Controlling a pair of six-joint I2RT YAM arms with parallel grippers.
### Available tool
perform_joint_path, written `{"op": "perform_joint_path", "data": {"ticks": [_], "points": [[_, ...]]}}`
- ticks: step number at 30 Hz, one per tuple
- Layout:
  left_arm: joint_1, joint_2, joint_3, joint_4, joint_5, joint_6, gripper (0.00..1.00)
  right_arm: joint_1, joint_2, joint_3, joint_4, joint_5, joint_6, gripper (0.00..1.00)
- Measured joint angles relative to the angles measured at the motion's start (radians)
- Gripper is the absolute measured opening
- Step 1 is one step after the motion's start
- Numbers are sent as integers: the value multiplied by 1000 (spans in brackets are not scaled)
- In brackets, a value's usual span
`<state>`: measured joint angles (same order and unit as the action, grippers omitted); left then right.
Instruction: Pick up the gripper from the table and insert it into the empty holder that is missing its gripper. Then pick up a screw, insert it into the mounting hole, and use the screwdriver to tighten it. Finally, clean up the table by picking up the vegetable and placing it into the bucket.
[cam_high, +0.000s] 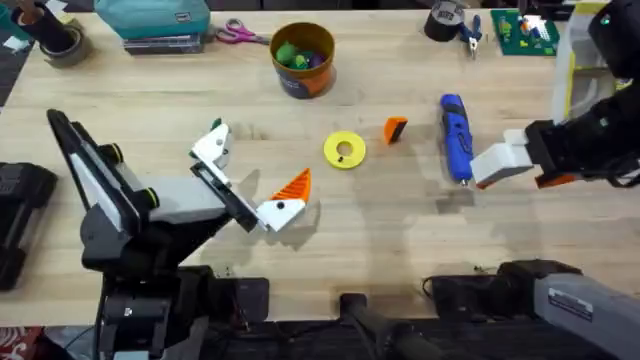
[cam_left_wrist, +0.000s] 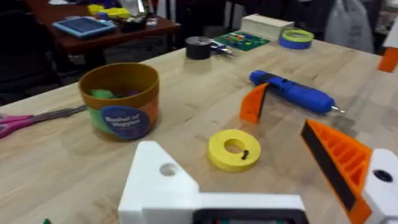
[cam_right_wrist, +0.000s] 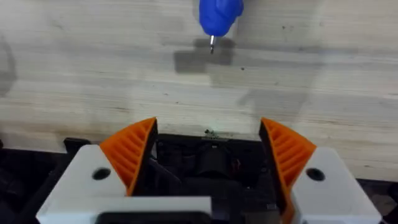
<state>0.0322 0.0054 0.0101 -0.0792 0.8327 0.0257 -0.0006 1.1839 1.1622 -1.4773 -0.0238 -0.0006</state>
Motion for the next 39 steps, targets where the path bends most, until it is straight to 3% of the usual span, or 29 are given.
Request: {"op": "perform_joint_path", "data": {"ticks": [4,5,10,39], "points": [[0,0,0,-6,52,0,986,0,0,0,0,0,0,996],[0,0,0,-12,106,-1,986,0,0,0,0,0,0,996],[0,0,0,-20,167,-3,986,0,0,0,0,0,0,995],[0,0,0,-21,178,-4,985,0,0,0,0,0,0,996]]}}
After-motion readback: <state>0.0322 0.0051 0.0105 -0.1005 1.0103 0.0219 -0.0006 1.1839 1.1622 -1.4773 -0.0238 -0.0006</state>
